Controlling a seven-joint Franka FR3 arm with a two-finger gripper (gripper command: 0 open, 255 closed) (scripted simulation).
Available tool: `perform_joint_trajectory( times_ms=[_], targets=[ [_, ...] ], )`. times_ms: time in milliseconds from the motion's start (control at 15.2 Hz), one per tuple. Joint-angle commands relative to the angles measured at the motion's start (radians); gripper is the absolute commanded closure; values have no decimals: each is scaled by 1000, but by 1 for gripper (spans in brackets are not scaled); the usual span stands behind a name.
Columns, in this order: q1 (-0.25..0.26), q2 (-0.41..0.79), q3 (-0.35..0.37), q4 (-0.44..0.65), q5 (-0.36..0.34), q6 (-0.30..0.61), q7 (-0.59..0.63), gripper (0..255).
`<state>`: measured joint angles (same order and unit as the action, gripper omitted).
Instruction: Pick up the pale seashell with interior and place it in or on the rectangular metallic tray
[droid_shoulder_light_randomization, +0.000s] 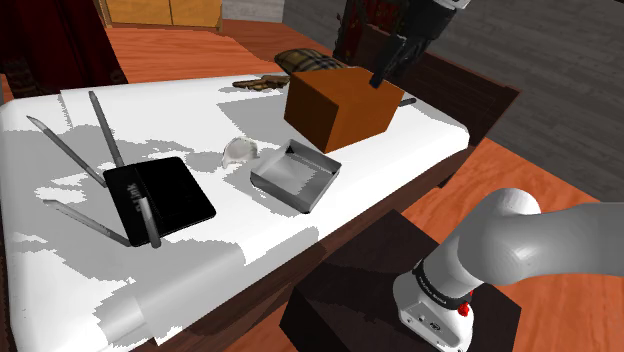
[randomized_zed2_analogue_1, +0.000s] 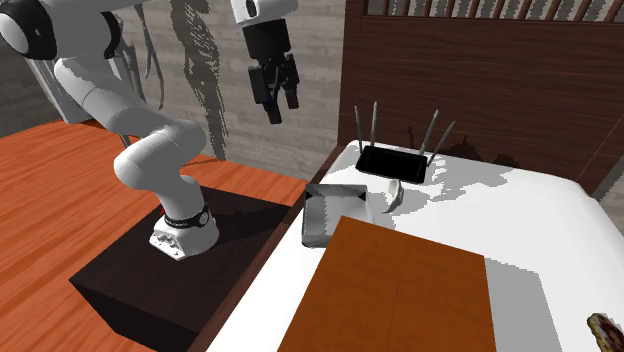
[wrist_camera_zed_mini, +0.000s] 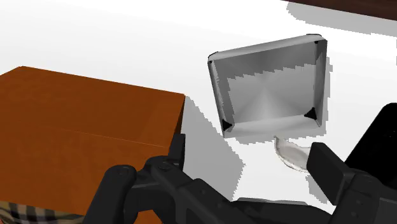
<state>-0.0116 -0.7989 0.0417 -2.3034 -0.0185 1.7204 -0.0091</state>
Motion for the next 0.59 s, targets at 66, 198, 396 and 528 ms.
perform_joint_trajectory(
  times_ms=[66,198,396,528],
  targets=[
    [-1,9,20,-15,11,23,36,0],
    [-5,33,60,-41,34,71,108,0],
    [-11,81,122,-67,65,144,214,0],
    [-16,122,164,-76,82,193,286,0]
  ],
)
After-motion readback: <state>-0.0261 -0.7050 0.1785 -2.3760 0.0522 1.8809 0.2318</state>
